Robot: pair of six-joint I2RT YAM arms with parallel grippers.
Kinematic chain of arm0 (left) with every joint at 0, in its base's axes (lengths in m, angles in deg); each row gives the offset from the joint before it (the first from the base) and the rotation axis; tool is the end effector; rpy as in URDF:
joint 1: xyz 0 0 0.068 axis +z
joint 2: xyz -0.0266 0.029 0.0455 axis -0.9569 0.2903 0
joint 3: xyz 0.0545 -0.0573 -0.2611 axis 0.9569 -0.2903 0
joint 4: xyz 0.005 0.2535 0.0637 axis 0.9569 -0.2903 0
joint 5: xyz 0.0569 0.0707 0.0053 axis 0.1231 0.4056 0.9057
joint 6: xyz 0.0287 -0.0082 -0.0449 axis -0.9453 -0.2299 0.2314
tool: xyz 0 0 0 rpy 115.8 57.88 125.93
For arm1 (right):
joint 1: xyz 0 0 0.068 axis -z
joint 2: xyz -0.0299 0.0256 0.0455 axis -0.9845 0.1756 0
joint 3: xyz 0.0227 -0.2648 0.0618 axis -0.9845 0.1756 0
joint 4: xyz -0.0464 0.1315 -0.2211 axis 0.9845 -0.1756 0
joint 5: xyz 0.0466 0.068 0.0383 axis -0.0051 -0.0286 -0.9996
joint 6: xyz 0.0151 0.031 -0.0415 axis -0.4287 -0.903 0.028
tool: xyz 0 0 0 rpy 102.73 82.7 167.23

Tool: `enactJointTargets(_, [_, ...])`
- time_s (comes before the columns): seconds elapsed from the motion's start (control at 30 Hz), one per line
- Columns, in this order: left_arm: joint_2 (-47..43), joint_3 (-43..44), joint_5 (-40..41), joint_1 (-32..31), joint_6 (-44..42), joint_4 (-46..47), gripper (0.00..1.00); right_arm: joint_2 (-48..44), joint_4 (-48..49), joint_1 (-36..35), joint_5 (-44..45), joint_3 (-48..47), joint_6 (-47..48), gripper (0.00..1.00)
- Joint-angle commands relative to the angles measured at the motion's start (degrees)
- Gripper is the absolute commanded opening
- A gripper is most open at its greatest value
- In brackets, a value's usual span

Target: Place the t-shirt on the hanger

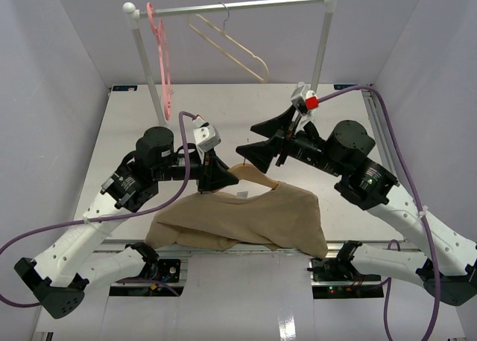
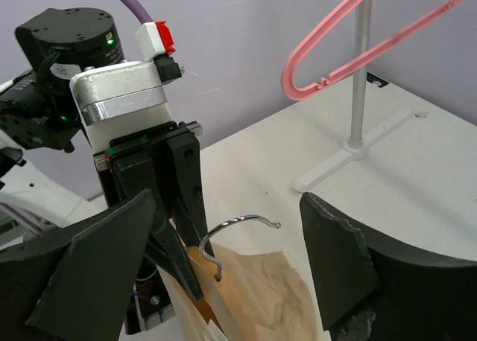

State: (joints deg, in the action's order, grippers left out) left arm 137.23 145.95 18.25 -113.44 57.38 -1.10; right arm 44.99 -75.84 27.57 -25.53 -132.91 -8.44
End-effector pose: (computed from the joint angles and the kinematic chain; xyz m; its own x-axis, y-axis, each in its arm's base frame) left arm 0.1381 -0.1464 0.4011 -0.3358 0.1691 -0.9266 0.9276 0.2303 -0.2941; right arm 0.1263 0.1737 0.4716 -0.1379 0.2652 -0.9543 -0.8819 0.4057 0.2402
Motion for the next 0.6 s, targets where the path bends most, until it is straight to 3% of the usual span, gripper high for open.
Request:
enactJointTargets(0.0, [-0.1, 1.8, 3.5, -0.1, 2.3, 3.1, 0.00, 1.1, 4.3, -0.9, 5.1, 1.0, -1.8, 0.81])
enactJointTargets(0.23, [-0.3, 1.9, 4.1, -0.1, 2.3, 3.0, 0.00, 1.7, 2.9, -1.8, 6.6, 1.4, -0.8, 0.70])
enactJointTargets(0.57, [-2.4, 0.4, -2.1, -0.1, 0.1, 2.9, 0.00, -0.9, 4.5, -1.9, 3.9, 4.8, 6.4, 0.28])
